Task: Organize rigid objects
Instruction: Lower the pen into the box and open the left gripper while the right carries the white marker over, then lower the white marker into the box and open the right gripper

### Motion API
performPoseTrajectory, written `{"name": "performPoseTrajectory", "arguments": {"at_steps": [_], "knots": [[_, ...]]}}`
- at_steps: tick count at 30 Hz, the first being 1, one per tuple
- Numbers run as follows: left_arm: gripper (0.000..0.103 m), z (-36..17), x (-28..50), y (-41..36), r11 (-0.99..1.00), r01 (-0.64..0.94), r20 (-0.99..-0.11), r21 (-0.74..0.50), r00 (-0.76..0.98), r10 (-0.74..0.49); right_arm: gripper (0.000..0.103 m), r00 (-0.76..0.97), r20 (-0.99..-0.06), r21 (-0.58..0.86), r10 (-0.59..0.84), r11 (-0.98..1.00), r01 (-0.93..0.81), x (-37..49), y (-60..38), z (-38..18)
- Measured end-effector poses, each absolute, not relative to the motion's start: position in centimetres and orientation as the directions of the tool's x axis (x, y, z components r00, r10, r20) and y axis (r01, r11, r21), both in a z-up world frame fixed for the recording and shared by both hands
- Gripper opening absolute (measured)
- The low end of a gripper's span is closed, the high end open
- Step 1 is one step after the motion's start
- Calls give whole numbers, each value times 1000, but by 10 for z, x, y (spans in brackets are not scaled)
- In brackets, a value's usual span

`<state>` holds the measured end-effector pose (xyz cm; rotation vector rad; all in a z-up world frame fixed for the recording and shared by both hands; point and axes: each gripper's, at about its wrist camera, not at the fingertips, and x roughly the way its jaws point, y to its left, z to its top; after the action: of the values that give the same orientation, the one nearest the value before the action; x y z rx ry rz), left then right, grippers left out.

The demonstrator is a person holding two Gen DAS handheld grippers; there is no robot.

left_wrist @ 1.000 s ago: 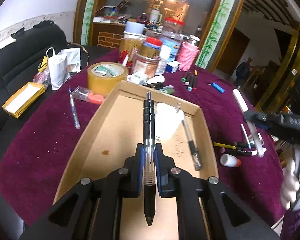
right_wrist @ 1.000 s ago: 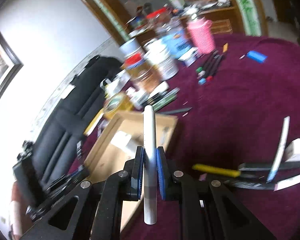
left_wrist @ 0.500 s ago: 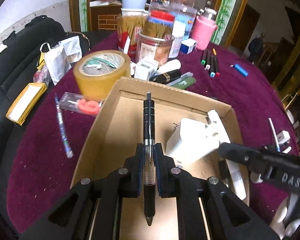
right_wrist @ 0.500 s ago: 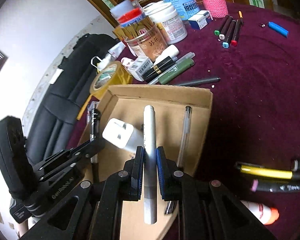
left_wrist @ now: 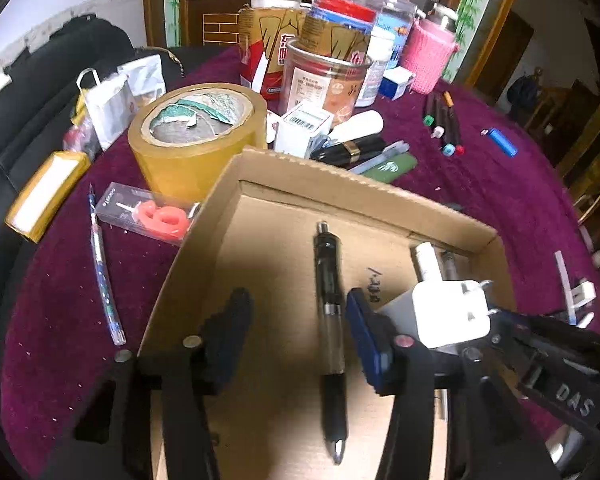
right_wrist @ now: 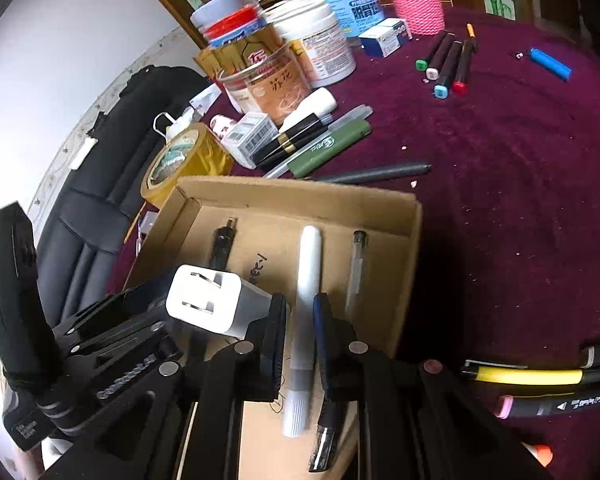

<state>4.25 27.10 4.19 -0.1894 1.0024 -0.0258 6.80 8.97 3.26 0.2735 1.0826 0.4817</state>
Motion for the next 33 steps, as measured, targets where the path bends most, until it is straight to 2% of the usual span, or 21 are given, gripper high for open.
{"name": "performPoseTrajectory", "arguments": {"at_steps": [2, 4, 8, 12, 18, 23, 29, 33], "knots": [[61, 47, 37, 277, 977, -72, -826, -199, 549, -127, 30, 386, -771, 448, 507, 862, -239, 68, 85, 37], [65, 55, 26, 283, 973, -74, -805, -220, 577, -138, 39, 396, -754, 461, 523, 852, -247, 64, 78, 44], [68, 66, 3, 295, 959, -80, -766, -270, 621, -164, 39, 385, -706, 500, 594, 804, -323, 49, 77, 61], [69, 71, -15, 313, 937, -104, -736, -332, 650, -189, 39, 270, -672, 557, 690, 711, -430, 35, 102, 70], [69, 77, -30, 322, 919, -107, -705, -379, 677, -212, 39, 338, -730, 432, 594, 784, -445, 72, 140, 80], [69, 82, -35, 327, 913, -108, -691, -394, 689, -217, 39, 313, -728, 479, 610, 779, -406, 103, 146, 79], [72, 85, -46, 325, 919, -102, -679, -380, 705, -202, 41, 357, -708, 480, 610, 786, -390, 86, 130, 89], [72, 91, -57, 318, 929, -110, -672, -353, 721, -170, 48, 433, -710, 387, 555, 821, -419, 54, 114, 94]]}}
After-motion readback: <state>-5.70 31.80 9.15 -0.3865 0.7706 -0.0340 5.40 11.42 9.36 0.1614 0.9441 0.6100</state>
